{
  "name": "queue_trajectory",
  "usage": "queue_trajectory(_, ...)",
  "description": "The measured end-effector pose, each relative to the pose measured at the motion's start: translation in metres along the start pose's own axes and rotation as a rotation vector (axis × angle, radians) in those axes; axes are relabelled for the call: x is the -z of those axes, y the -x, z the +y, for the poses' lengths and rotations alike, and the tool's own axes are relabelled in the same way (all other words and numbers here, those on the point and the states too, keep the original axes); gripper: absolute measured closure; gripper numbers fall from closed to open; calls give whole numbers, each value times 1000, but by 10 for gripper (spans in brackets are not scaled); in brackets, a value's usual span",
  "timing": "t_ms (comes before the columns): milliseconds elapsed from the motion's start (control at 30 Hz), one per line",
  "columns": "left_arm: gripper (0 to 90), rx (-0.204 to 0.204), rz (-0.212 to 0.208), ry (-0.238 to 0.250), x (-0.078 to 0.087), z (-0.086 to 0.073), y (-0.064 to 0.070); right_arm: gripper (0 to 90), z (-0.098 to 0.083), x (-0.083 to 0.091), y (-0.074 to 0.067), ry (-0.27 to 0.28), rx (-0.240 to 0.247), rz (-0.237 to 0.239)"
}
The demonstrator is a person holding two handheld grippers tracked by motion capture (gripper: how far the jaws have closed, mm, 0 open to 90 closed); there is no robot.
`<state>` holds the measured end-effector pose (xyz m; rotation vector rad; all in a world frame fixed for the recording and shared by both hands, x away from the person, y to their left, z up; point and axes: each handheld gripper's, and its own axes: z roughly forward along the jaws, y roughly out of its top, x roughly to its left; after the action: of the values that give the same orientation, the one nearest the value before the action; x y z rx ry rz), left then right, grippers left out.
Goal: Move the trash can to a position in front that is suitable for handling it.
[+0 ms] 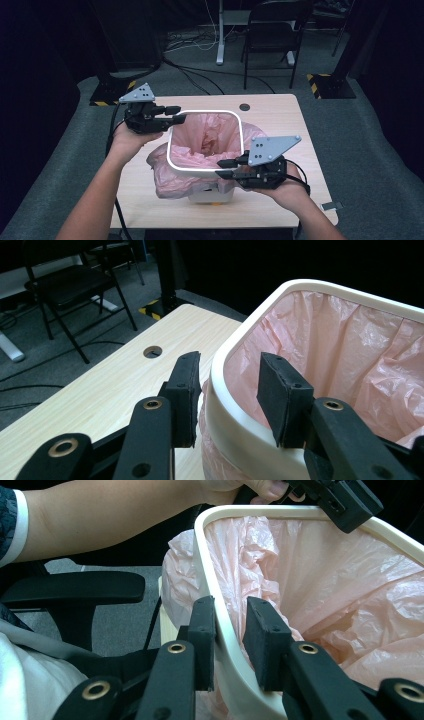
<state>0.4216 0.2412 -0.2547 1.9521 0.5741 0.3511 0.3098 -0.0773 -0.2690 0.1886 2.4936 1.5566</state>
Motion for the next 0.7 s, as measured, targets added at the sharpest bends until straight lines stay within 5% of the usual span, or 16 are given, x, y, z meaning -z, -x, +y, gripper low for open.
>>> queue_trajectory(700, 645, -14, -17, -39, -11, 0, -2, 737, 1, -13, 0, -47, 21, 24)
